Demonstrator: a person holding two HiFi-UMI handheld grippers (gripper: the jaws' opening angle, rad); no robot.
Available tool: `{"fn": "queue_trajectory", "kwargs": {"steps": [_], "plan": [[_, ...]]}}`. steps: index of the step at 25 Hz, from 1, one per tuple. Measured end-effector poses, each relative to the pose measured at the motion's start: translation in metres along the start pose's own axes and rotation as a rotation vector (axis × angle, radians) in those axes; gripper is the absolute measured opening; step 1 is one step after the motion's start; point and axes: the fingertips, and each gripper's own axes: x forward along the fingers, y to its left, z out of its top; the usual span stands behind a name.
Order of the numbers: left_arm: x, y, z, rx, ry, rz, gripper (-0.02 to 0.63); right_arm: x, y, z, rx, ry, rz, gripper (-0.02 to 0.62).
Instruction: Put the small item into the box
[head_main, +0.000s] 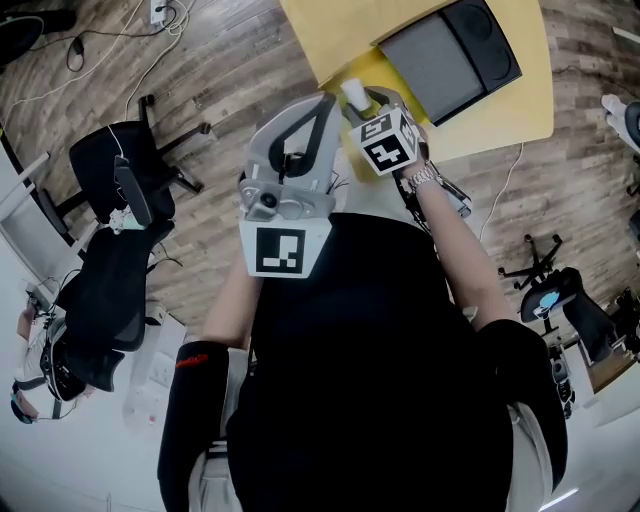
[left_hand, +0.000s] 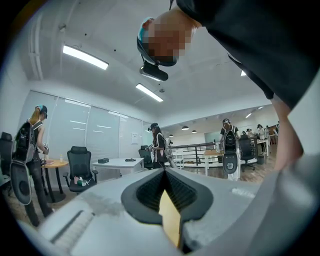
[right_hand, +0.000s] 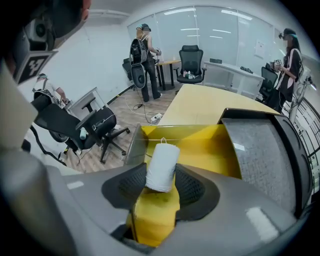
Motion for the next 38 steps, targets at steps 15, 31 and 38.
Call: {"fn": "queue_trajectory", "kwargs": {"steps": [15,31,38], "plan": [[-0.005,0.002,0.001,0.007,-0.003,0.010,0.002,-0.002,0.001,0.003,0.058,-0.005,0.021,0.218],[-0.022,-0.010,0.020,0.039,-0.061,-0.111,0.002,-0.056,-0.003,0.020,0.174,-0.157,-0.107,0.179],[-0.028,-0.023,0.028,0.042,-0.091,-0.184,0.002,-0.106,-0.010,0.033,0.242,-0.303,-0.209,0.081]]}}
